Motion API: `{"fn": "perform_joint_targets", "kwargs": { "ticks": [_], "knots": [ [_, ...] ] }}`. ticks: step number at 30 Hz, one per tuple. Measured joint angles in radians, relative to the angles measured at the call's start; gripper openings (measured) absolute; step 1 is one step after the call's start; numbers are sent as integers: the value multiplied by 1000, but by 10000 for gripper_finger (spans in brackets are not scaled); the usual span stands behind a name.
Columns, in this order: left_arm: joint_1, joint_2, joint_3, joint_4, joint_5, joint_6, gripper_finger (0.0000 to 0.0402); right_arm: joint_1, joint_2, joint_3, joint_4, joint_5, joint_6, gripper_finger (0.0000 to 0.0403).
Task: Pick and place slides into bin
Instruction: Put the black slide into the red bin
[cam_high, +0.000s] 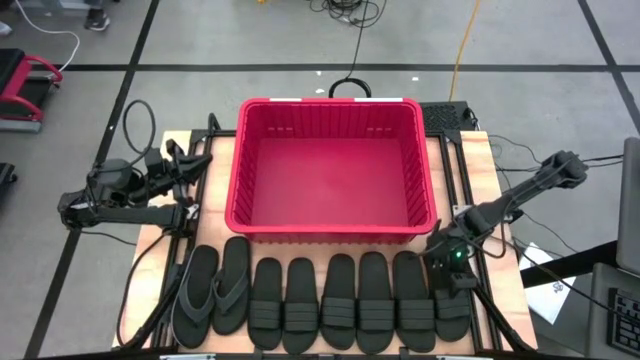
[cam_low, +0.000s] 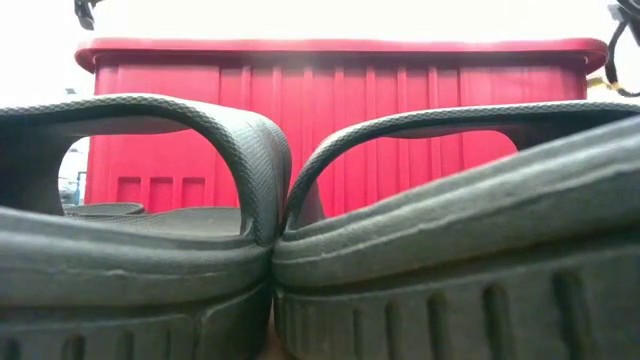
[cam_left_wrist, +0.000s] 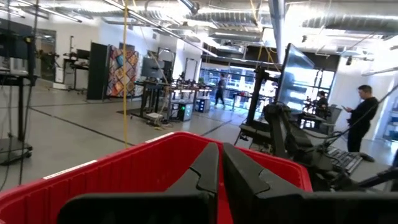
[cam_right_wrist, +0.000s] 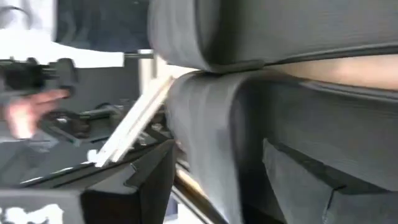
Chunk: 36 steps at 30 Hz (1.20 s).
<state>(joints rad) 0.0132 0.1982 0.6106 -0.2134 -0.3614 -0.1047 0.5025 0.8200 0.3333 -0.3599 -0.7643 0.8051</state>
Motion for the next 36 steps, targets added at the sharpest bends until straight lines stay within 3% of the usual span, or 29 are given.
{"fn": "perform_joint_targets", "kwargs": {
  "ticks": [7,11,15,21,28,36],
  "knots": [
    [0,0,0,0,20,-8,21,54,0,-69,173,6,94,227],
    [0,0,0,0,20,-5,21,67,0,-88,205,26,126,200],
    [0,0,0,0,20,-5,21,69,0,-96,237,31,125,141],
    [0,0,0,-1,20,-3,21,69,0,-97,298,0,142,16],
    [0,0,0,-22,20,-3,21,69,-11,-98,471,-44,223,7],
    [0,0,0,-31,20,-10,21,69,-34,-98,477,-52,335,5]
  ]
}}
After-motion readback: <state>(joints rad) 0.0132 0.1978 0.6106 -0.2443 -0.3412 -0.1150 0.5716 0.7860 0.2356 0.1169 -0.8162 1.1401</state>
